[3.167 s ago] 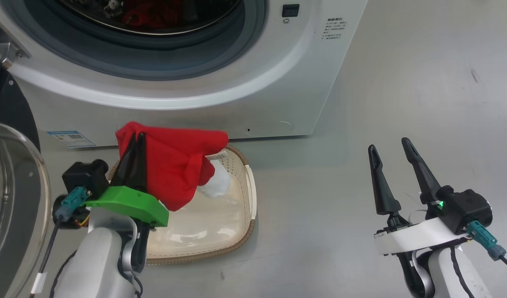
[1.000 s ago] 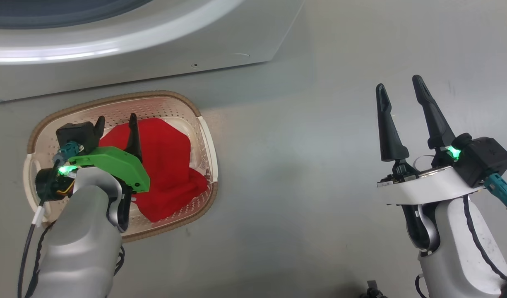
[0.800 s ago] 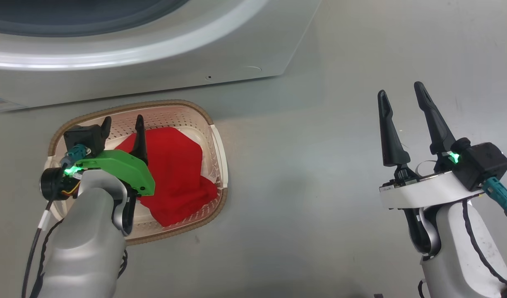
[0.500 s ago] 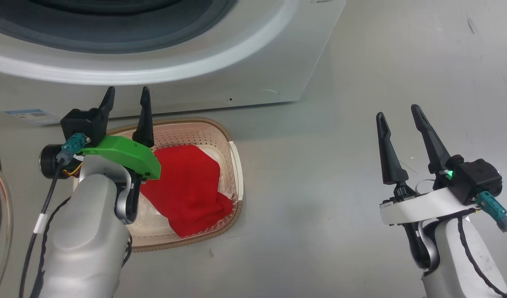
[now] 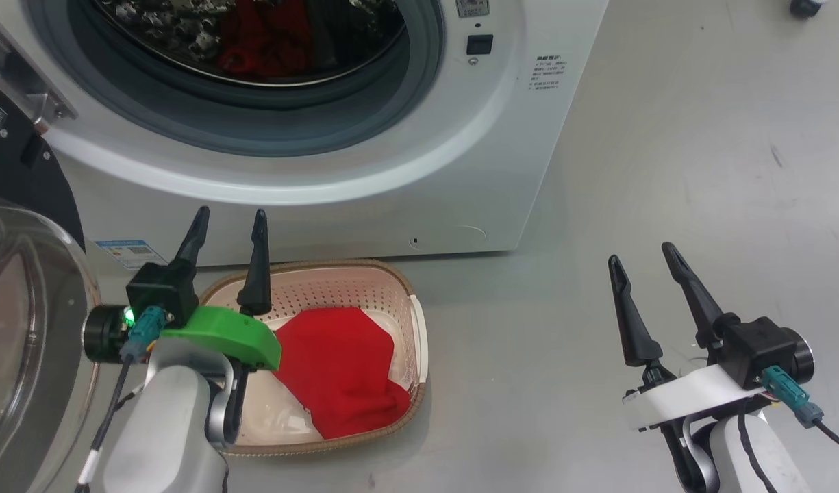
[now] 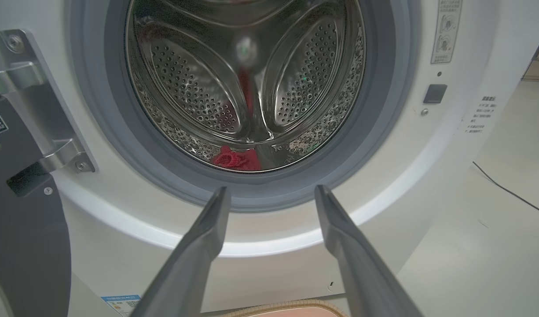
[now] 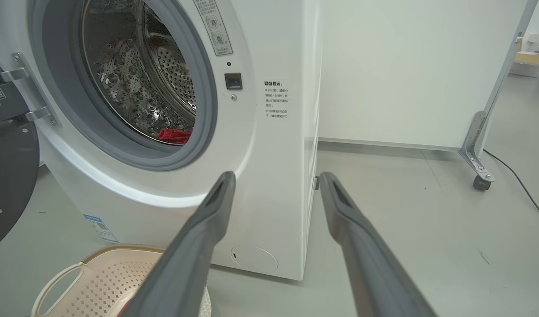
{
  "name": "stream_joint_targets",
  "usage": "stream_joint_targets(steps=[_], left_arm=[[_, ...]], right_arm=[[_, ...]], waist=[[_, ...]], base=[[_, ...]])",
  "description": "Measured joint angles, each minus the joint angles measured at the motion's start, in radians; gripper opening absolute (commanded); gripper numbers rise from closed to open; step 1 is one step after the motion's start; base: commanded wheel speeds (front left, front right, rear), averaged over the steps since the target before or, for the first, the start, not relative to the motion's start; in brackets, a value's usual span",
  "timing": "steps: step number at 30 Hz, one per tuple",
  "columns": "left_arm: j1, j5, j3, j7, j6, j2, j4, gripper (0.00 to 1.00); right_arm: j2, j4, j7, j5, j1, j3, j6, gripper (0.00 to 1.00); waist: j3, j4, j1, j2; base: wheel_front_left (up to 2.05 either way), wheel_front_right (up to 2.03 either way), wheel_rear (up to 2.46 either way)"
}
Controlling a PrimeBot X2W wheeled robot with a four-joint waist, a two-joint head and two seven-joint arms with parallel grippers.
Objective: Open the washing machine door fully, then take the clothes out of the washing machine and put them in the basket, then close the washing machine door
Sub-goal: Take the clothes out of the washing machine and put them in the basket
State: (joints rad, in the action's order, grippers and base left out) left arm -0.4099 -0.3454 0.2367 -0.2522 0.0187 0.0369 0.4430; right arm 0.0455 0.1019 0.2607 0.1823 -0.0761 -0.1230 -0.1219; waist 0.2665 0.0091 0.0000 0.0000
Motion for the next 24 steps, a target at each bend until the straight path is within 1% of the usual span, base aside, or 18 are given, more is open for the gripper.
stream_joint_targets(steps=[6,9,10,16,19,20,24], left_arm=[[0.134,0.004,-0.002,0.0,0.021,0.001,-0.039,1.0],[0.193,0.004,-0.002,0.0,0.029,0.001,-0.058,1.0],[0.21,0.004,-0.002,0.0,0.03,0.001,-0.064,1.0],[0.292,0.004,0.003,0.0,0.034,0.002,-0.102,1.0],[0.315,0.01,0.007,0.0,0.038,0.002,-0.124,1.0],[0.324,0.013,0.011,0.0,0.038,0.003,-0.129,1.0],[0.361,0.013,0.02,0.0,0.039,0.004,-0.152,1.0]], right_arm=[[-0.001,0.0,0.0,0.006,0.06,-0.008,0.002,1.0],[-0.001,-0.004,0.0,0.011,0.089,-0.007,0.012,1.0],[-0.001,-0.006,0.0,0.013,0.098,-0.007,0.021,1.0],[-0.002,-0.024,0.0,0.02,0.137,-0.007,0.045,1.0],[-0.003,-0.028,0.0,0.028,0.155,-0.009,0.048,1.0],[-0.004,-0.029,0.0,0.029,0.161,-0.01,0.054,1.0],[-0.004,-0.033,0.0,0.03,0.187,-0.014,0.063,1.0]], waist=[[-0.08,0.014,0.0,0.0],[-0.115,0.02,0.0,0.0],[-0.125,0.022,0.0,0.0],[-0.169,0.028,-0.0001,0.0],[-0.183,0.031,0.0,0.0],[-0.187,0.032,0.0,0.0],[-0.199,0.035,-0.0001,0.0]], base=[[0.0,0.0,0.0],[0.0,0.0,0.0],[0.0,0.0,0.0],[0.0,0.0,0.0],[0.0,0.0,0.0],[0.0,0.0,0.0],[0.0,0.0,0.0]])
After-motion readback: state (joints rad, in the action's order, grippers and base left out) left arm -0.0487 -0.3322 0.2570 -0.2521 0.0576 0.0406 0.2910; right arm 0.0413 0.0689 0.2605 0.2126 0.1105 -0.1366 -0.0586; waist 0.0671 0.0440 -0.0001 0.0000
